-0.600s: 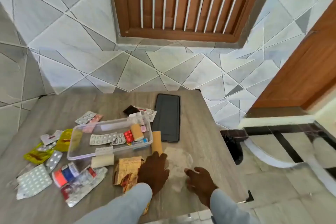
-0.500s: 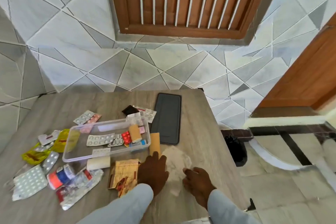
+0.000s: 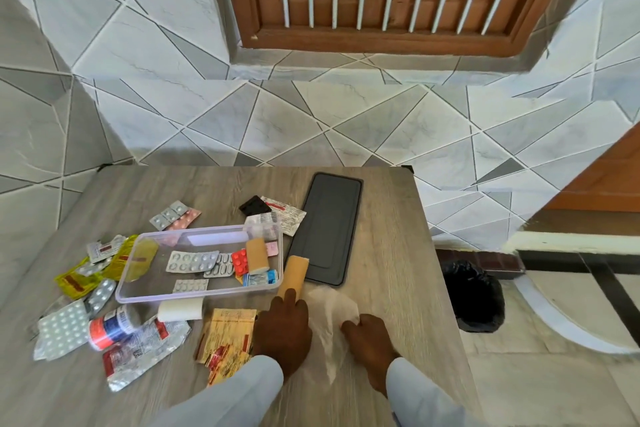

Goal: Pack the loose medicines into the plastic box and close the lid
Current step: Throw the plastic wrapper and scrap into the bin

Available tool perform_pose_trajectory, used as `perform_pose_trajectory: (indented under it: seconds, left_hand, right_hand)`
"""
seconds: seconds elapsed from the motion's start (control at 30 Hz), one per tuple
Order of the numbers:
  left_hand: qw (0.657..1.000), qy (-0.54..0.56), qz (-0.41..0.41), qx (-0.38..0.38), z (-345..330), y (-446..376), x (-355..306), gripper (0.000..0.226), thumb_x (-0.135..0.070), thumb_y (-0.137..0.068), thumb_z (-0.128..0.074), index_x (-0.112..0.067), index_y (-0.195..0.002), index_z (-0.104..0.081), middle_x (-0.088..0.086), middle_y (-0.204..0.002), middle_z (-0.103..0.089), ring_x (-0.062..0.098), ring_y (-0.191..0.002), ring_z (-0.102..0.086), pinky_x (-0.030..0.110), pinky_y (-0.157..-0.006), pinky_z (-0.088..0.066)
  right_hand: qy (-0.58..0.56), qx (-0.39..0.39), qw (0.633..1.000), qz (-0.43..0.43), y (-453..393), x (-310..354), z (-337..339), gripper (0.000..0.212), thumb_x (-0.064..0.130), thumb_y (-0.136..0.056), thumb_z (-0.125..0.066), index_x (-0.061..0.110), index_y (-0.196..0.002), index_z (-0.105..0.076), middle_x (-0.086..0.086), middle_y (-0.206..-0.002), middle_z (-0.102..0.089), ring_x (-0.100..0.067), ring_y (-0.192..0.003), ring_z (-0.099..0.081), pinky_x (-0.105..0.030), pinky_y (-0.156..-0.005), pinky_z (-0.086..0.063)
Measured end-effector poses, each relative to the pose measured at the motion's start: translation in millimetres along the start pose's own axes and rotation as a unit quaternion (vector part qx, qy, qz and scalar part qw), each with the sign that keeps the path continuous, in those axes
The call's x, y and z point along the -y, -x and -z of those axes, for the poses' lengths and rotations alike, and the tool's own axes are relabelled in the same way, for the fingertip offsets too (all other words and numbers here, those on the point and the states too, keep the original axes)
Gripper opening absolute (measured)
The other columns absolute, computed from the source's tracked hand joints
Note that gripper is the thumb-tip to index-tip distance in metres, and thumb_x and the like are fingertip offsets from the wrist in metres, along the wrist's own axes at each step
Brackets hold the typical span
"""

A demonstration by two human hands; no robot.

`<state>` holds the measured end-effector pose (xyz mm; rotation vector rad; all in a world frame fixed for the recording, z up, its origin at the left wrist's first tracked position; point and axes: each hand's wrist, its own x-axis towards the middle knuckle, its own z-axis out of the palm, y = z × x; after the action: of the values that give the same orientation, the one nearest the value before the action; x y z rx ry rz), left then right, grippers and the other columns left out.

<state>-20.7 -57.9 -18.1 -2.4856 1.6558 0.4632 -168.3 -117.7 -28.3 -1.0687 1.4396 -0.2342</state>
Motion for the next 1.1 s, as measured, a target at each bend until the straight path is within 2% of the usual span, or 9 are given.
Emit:
perform_pose_trajectory:
  seconds: [0.13,0.23,0.37,0.47,0.57,0.73,0.87,0.97,1.1]
  left_hand:
    - [0.997,0.063,0.004,-0.035,11,-4,0,0.030,-0.031,-0.089,-0.041,-0.019,-0.114,-0.050,0.004,-0.124,-0.047,0.025,-0.103,-0.053,0.038,-0.083,-0.050]
    - [0.983,0.166,-0.005,-0.073,24,-9,3,0.021,-0.032,-0.088,-0.043,-0.021,-0.103,-0.054,0.001,-0.106,-0.056,0.019,-0.092,-0.056,0.032,-0.077,-0.049]
    - [0.923,0.377,-0.028,-0.071,45,-16,13,0.010,-0.022,-0.087,-0.052,-0.027,-0.080,-0.056,-0.010,-0.074,-0.058,0.012,-0.072,-0.055,0.020,-0.057,-0.039]
    - [0.877,0.472,-0.050,-0.070,57,-28,19,0.027,-0.006,-0.083,-0.057,-0.033,-0.077,-0.058,-0.013,-0.077,-0.061,0.012,-0.077,-0.058,0.008,-0.060,-0.038]
    - [0.861,0.499,-0.070,-0.066,63,-33,13,0.030,-0.004,-0.085,-0.053,-0.033,-0.081,-0.058,-0.004,-0.089,-0.064,0.017,-0.084,-0.060,0.025,-0.072,-0.045]
    - [0.842,0.527,-0.100,-0.054,68,-19,-26,0.036,0.007,-0.085,-0.047,-0.024,-0.068,-0.055,-0.004,-0.073,-0.059,0.016,-0.070,-0.053,0.020,-0.058,-0.039]
    - [0.833,0.540,-0.121,0.002,67,-12,-67,0.040,0.009,-0.082,-0.044,-0.021,-0.065,-0.064,0.001,-0.080,-0.065,0.022,-0.076,-0.060,0.032,-0.066,-0.049]
    - [0.834,0.533,-0.138,0.016,71,-9,-105,0.034,0.004,-0.074,-0.050,-0.024,-0.068,-0.068,0.003,-0.085,-0.068,0.023,-0.079,-0.062,0.032,-0.068,-0.051]
    - [0.826,0.541,-0.161,0.016,77,-2,-163,0.022,-0.015,-0.058,-0.056,-0.021,-0.075,-0.070,0.004,-0.082,-0.068,0.024,-0.074,-0.062,0.035,-0.066,-0.055]
  right_hand:
    - [-0.022,-0.050,0.998,0.041,6,12,4,0.011,0.018,-0.083,-0.057,0.013,-0.074,-0.052,-0.005,-0.071,-0.050,-0.018,-0.065,-0.046,-0.031,-0.060,-0.039]
    - [-0.035,-0.088,0.992,0.077,14,24,10,0.016,0.013,-0.083,-0.057,0.016,-0.071,-0.046,-0.004,-0.072,-0.049,-0.019,-0.066,-0.046,-0.034,-0.062,-0.042]
    - [-0.116,-0.127,0.980,0.098,32,33,20,0.011,0.010,-0.092,-0.045,0.008,-0.087,-0.055,-0.009,-0.090,-0.072,-0.026,-0.084,-0.069,-0.042,-0.081,-0.054]
    - [-0.191,-0.164,0.961,0.111,48,35,31,0.015,0.010,-0.097,-0.040,0.005,-0.091,-0.052,-0.015,-0.094,-0.073,-0.028,-0.086,-0.071,-0.041,-0.078,-0.055]
    - [-0.232,-0.208,0.944,0.112,66,32,45,0.014,0.011,-0.100,-0.039,0.006,-0.092,-0.050,-0.016,-0.095,-0.071,-0.030,-0.084,-0.072,-0.043,-0.078,-0.056]
    - [-0.252,-0.256,0.927,0.112,95,19,78,0.017,0.013,-0.100,-0.037,0.005,-0.104,-0.051,-0.016,-0.101,-0.068,-0.030,-0.082,-0.072,-0.045,-0.076,-0.058]
    - [-0.273,-0.288,0.910,0.118,108,6,111,0.017,0.014,-0.100,-0.037,0.007,-0.103,-0.053,-0.020,-0.100,-0.067,-0.032,-0.079,-0.071,-0.041,-0.070,-0.059]
    - [-0.272,-0.305,0.905,0.116,111,-6,143,0.015,0.009,-0.096,-0.042,0.010,-0.099,-0.056,-0.020,-0.097,-0.066,-0.031,-0.075,-0.067,-0.039,-0.063,-0.058]
    - [-0.252,-0.318,0.908,0.103,107,-31,200,0.017,0.008,-0.090,-0.047,0.020,-0.092,-0.058,-0.023,-0.096,-0.066,-0.040,-0.084,-0.066,-0.043,-0.068,-0.057]
